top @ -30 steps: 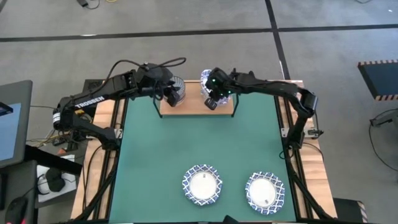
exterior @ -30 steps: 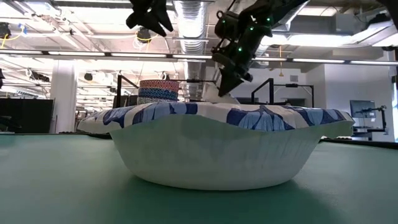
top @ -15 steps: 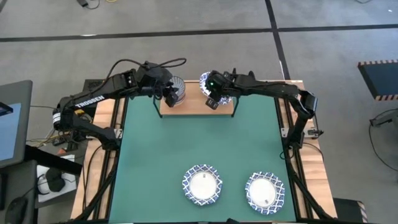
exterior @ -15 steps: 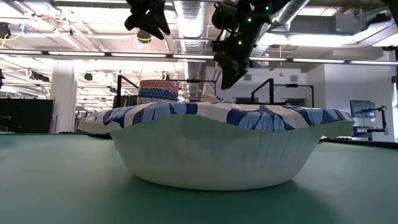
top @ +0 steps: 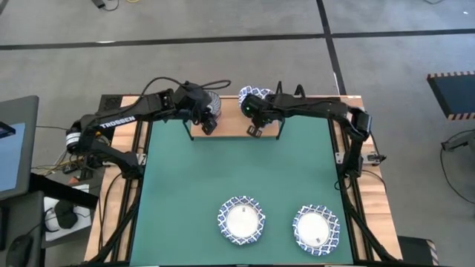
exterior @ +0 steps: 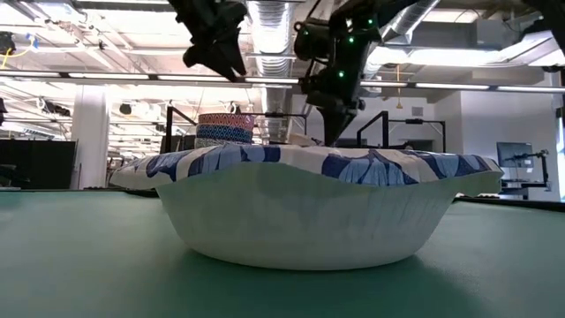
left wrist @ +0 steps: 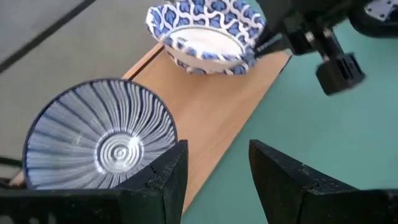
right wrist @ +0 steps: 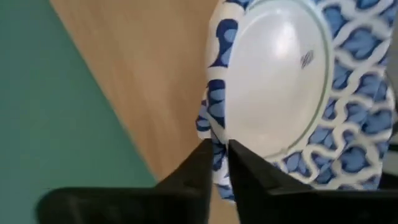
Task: Place and stack bowls onto a shelf
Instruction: Stack the white patterned bowl on top of the other white patterned bowl on the shelf, then stack the white patterned bowl on top of the stacked white patterned bowls on the shelf
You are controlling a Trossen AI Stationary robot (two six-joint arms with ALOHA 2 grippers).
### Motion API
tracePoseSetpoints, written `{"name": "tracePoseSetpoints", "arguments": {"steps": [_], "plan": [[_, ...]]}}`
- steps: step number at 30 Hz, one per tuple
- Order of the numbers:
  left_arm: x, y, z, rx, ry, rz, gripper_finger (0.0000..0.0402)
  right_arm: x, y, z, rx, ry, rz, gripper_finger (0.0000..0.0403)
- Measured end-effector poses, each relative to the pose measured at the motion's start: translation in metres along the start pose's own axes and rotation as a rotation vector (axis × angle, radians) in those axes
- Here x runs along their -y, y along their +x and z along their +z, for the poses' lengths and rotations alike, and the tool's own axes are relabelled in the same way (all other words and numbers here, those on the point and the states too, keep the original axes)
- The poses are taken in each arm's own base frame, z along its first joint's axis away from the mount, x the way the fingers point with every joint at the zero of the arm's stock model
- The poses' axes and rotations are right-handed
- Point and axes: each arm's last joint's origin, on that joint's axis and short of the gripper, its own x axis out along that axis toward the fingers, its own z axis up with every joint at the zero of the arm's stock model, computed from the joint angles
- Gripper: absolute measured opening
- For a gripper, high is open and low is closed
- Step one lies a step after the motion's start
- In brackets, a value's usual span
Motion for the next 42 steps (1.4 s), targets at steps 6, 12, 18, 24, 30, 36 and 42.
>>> {"name": "tracePoseSetpoints", "arguments": {"steps": [6, 12, 18, 24, 30, 36, 42], "plan": [[0.000, 0.019, 0.005, 0.021, 0.105, 0.002, 0.0154, -0.011, -0.032, -0.003, 0.064, 0.077, 0.033, 0.0021], [-0.003, 0.047, 0.018, 0.081, 0.090, -0.068, 0.0149, -0.003, -0.070, -0.010, 0.126, 0.174, 0.059, 0.0096], [-0.002, 0.080, 0.043, 0.080, 0.137, -0.081, 0.0128, 0.015, -0.096, -0.018, 0.151, 0.293, 0.054, 0.0192], [0.005, 0.117, 0.049, 0.039, 0.147, -0.089, 0.0117, 0.028, -0.139, -0.038, 0.217, 0.397, 0.019, 0.0226], [0.006, 0.146, 0.034, -0.053, 0.159, -0.049, 0.0107, 0.037, -0.176, -0.062, 0.263, 0.482, 0.018, 0.0216], [0.007, 0.170, 0.020, -0.119, 0.201, -0.046, 0.0099, 0.036, -0.198, -0.075, 0.330, 0.519, 0.019, 0.0209], [0.007, 0.178, 0.017, -0.128, 0.216, -0.041, 0.0098, 0.034, -0.208, -0.081, 0.359, 0.547, 0.040, 0.0208]]}}
